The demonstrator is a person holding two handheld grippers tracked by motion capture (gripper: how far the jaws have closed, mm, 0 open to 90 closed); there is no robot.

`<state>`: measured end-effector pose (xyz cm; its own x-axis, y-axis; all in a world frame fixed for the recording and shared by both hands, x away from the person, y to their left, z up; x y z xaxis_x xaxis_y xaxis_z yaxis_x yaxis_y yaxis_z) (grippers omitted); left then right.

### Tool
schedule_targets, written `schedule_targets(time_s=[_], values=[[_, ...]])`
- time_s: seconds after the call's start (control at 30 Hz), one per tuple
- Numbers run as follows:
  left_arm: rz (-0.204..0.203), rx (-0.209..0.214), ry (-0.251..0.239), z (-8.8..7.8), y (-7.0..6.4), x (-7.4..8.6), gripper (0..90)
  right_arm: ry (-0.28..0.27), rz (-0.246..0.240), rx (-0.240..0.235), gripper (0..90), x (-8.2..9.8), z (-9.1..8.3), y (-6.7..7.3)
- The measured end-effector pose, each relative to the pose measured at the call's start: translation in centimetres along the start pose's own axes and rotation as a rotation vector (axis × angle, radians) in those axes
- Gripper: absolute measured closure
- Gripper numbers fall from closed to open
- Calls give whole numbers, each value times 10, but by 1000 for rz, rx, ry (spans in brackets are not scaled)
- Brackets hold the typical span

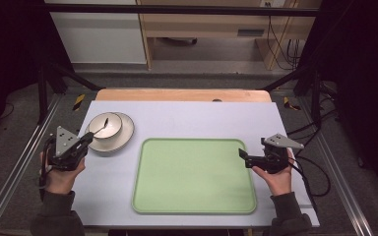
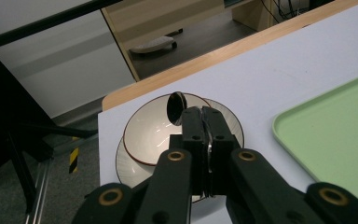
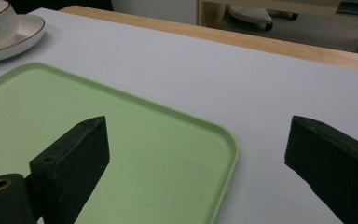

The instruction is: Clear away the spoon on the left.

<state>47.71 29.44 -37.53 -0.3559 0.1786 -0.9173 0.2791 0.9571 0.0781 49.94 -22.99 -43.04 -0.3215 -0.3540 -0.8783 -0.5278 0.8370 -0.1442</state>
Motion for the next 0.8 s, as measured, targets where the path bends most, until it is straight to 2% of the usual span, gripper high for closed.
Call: schedule_targets(time_s=[0.17,0.8], values=[[11,5,-15,-5,-4,-4,888,-3,4,0,65,0,0,0],[93,40,-74,-25,-33,-17,888,-2,7,1,65,0,-2,-2]])
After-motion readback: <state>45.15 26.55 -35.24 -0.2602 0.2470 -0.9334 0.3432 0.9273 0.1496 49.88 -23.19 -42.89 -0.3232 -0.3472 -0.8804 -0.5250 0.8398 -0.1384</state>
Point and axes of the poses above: each handheld gripper's, and its own axes: z roughly forward along the jaws, x roughly out of its underside, y roughly to its left, the point moved 4 cm from there along z, roughly forward along the jaws, and after that the axes turned 12 degrees about -z, right-handed, at the moved point
